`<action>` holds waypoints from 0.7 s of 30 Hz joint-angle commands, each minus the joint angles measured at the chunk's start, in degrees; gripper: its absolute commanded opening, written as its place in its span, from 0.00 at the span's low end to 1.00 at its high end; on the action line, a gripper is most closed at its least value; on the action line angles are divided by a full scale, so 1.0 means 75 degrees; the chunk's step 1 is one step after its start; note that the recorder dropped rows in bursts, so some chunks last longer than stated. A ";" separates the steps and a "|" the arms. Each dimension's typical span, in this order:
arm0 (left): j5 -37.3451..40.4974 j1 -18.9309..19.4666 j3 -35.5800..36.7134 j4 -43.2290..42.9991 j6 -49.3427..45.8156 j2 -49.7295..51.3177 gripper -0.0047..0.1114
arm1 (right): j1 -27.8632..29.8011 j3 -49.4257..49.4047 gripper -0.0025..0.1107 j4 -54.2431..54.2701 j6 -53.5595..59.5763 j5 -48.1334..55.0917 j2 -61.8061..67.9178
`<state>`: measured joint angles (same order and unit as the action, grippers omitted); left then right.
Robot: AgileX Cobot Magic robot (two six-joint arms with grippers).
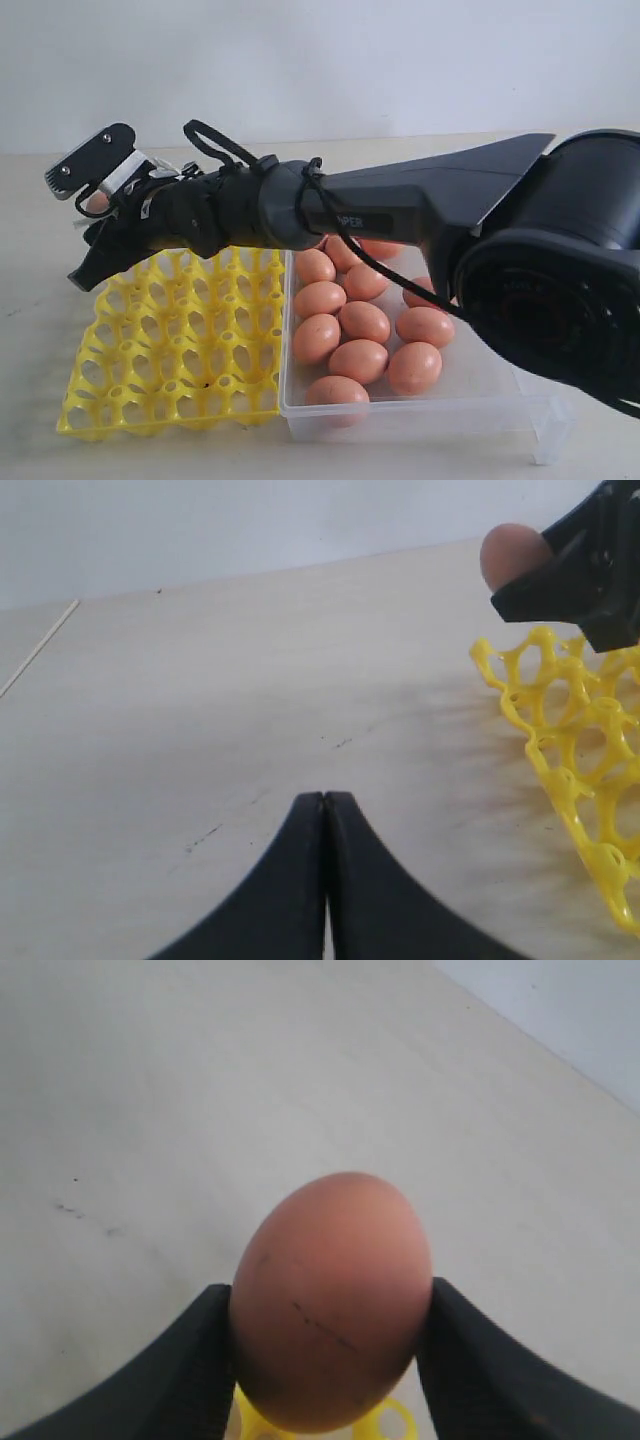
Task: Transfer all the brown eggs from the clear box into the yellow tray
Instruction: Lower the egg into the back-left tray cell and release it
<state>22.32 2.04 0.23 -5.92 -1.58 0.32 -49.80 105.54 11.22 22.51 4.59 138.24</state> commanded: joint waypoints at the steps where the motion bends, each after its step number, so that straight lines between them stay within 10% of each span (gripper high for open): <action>1: -0.0070 -0.0044 -0.0031 0.0019 0.0035 -0.0043 0.04 | -0.0017 0.0088 0.02 0.0242 -0.0027 -0.0135 0.0192; 7: -0.0070 -0.0044 -0.0031 0.0019 0.0035 -0.0043 0.04 | -0.0017 0.0088 0.09 0.0301 -0.0282 -0.0113 0.0327; 15: -0.0070 -0.0044 -0.0031 0.0019 0.0035 -0.0043 0.04 | -0.0017 0.0088 0.55 0.0301 -0.0382 -0.0052 0.0327; 21: -0.0070 -0.0044 -0.0031 0.0019 0.0035 -0.0043 0.04 | -0.0017 0.0088 0.60 0.0245 -0.0341 0.0054 0.0310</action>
<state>22.32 2.04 0.23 -5.92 -1.58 0.32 -49.80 105.80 13.37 19.93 4.86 140.83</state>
